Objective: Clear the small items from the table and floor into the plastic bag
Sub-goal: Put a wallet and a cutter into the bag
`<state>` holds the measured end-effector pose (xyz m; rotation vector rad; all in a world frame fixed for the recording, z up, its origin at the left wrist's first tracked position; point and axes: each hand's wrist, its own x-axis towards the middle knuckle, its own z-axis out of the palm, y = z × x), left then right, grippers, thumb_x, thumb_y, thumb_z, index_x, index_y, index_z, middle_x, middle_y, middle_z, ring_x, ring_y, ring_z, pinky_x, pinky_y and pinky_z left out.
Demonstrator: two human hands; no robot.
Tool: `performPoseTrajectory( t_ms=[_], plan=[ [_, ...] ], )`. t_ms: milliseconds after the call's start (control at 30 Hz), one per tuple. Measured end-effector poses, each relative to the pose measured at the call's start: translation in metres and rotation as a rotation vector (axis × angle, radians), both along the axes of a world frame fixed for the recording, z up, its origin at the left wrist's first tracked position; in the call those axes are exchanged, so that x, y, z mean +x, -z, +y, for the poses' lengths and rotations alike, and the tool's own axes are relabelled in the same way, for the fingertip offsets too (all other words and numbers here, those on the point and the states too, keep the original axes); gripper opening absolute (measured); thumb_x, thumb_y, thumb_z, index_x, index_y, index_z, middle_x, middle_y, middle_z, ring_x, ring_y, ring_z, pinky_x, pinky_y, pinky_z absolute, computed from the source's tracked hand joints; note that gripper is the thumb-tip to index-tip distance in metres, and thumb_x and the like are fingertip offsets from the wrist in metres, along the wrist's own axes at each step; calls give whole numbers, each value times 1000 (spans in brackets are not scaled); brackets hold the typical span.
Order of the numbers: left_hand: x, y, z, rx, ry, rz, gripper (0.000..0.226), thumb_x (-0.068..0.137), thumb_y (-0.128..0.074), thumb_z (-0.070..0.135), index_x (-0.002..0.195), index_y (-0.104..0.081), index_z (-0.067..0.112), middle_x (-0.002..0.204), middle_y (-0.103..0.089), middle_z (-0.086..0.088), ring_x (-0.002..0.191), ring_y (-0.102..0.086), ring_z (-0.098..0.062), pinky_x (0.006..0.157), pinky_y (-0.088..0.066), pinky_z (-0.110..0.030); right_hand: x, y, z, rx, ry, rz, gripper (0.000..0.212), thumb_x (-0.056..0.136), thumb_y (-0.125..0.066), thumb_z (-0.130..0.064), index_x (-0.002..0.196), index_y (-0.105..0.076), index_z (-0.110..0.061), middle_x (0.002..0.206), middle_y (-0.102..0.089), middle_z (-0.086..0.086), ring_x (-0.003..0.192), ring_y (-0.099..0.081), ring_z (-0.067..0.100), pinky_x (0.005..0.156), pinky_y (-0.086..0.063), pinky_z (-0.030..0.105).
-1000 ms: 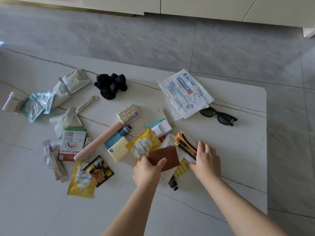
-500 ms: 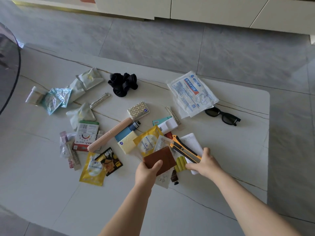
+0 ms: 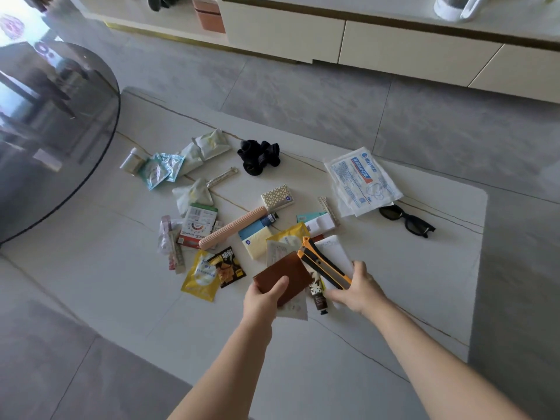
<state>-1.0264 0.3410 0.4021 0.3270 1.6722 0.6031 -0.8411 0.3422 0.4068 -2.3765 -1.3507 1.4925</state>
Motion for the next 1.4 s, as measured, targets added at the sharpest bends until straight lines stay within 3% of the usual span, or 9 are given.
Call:
performPoseTrajectory(
  t_ms=[100,233,333,467,633,767,1067,1200,1400],
  plan=[
    [-15,-39,-12,13,-66,-3,40,82,-73,21,115,-53,13,94,-65,-6,90,-64,-26,82,-52,-39,-11,-37,-3,44,-70,3,80,74,-76,-39,130,-27,-9,126,-50,10,111,-53,27,89,-47,36],
    [-38,-103,-31,31,-214,-44,39,83,-71,16,116,-51,13,95,-65,-7,83,-64,-23,68,-53,-32,-30,-99,-9,87,-167,26,81,72,-77,-42,129,-29,-8,124,-51,10,112,-53,27,88,-47,36],
    [-56,-149,-52,59,-309,-71,42,83,-70,14,121,-51,11,98,-65,-9,89,-63,-25,78,-53,-35,-47,-148,-15,147,-232,35,81,69,-78,-46,125,-32,-9,121,-54,9,109,-55,26,89,-49,38],
    [-79,-204,-89,113,-436,-103,40,82,-70,8,119,-54,9,97,-67,-10,86,-64,-24,75,-50,-33,-75,-203,-24,195,-355,58,78,69,-76,-40,126,-32,-10,124,-51,8,109,-54,26,89,-49,36],
    [-113,-267,-143,217,-587,-136,26,83,-65,-3,105,-57,10,87,-67,-11,72,-65,-22,47,-50,-20,-124,-260,-42,216,-512,103,68,69,-74,-37,119,-35,-12,112,-51,3,102,-53,21,85,-49,36],
    [-148,-308,-189,289,-716,-111,25,83,-64,-4,104,-57,8,90,-67,-15,76,-64,-28,45,-51,-22,-172,-293,-67,219,-617,206,70,66,-75,-37,120,-35,-15,110,-53,1,104,-55,21,88,-52,40],
    [-230,-348,-305,410,-1080,-96,23,83,-64,-1,105,-60,4,86,-69,-19,70,-65,-30,38,-48,-23,-295,-335,-145,218,-984,247,61,69,-74,-36,115,-38,-17,96,-54,-2,92,-57,18,80,-52,34],
    [-265,-351,-365,444,-1212,-82,14,84,-63,-1,96,-61,5,72,-70,-14,57,-66,-26,39,-49,-25,-350,-345,-193,189,-1117,246,67,64,-73,-39,116,-36,-18,98,-52,-2,89,-53,15,65,-42,25],
    [-322,-346,-456,404,-1353,-64,10,85,-64,5,95,-63,5,79,-68,-16,66,-63,-27,38,-46,-22,-428,-347,-264,150,-1193,288,66,58,-75,-40,109,-39,-19,99,-56,1,88,-60,15,72,-54,31]
  ],
)
